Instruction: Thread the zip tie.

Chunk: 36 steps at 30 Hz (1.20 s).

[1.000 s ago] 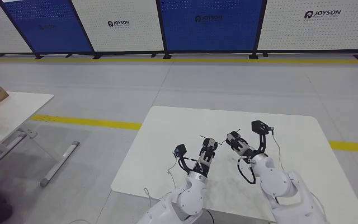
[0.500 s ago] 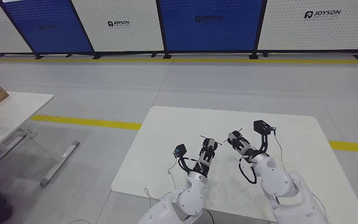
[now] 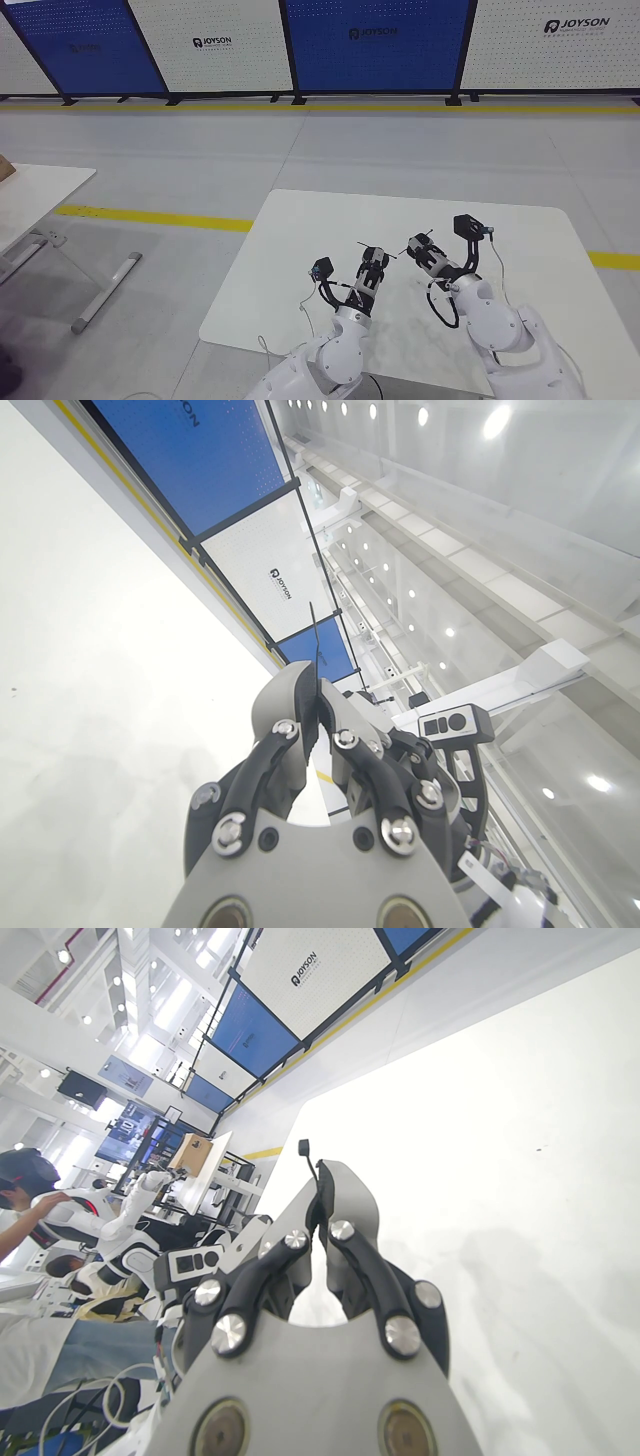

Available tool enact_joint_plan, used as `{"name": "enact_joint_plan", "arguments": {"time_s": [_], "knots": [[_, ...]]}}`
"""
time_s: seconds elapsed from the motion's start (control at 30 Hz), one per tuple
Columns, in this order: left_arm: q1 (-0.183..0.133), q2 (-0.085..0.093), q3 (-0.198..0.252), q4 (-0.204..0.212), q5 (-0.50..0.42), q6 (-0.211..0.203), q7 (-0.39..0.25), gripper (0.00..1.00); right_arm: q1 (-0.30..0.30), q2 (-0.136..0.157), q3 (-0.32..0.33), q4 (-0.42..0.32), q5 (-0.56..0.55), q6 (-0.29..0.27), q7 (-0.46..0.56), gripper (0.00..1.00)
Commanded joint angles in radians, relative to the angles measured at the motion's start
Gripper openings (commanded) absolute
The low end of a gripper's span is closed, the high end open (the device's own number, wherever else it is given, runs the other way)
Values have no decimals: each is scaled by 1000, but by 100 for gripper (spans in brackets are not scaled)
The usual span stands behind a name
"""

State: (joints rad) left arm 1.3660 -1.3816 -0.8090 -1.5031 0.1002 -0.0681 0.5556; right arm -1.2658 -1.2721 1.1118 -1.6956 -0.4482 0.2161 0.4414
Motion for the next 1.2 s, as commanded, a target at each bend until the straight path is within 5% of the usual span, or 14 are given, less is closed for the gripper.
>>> {"name": "enact_joint_plan", "arguments": {"time_s": [0.0,1.17], "knots": [[0,0,0,0,0,0,0,0,0,0,0,0,0,0,0,0],[-3,-2,-20,-4,10,1,33,0,-18,-3,-3,12,6,-31,-50,0]]}}
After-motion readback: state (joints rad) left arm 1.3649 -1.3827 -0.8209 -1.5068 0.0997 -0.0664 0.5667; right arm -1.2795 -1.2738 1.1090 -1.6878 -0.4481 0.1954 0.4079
